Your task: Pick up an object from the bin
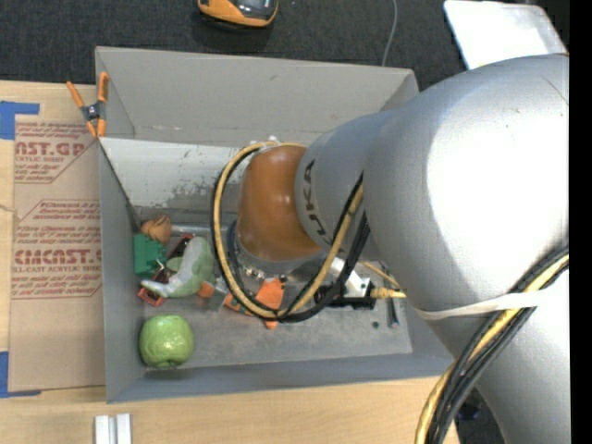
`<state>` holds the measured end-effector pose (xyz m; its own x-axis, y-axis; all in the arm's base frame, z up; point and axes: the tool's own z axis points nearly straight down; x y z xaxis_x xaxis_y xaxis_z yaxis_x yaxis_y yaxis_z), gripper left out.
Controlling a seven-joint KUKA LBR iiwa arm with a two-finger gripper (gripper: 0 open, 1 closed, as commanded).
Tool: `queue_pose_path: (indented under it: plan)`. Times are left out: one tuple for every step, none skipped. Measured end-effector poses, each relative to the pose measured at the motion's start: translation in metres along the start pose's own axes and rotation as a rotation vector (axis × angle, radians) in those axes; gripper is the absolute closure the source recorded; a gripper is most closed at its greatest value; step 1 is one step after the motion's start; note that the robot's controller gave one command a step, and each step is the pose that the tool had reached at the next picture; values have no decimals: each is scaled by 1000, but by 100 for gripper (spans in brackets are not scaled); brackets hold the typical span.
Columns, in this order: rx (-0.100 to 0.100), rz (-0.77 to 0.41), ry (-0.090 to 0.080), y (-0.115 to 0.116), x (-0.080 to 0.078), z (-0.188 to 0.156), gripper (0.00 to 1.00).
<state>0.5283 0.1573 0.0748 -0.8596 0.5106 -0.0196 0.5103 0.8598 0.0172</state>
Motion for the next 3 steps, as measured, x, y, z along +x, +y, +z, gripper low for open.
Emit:
queue_pose_path:
  plan:
    - [-14,109,-7,-35,2,-1,100]
    - [-8,134,-11,-19,11,-1,100]
    - [-3,114,1,-27,-11,-44,100]
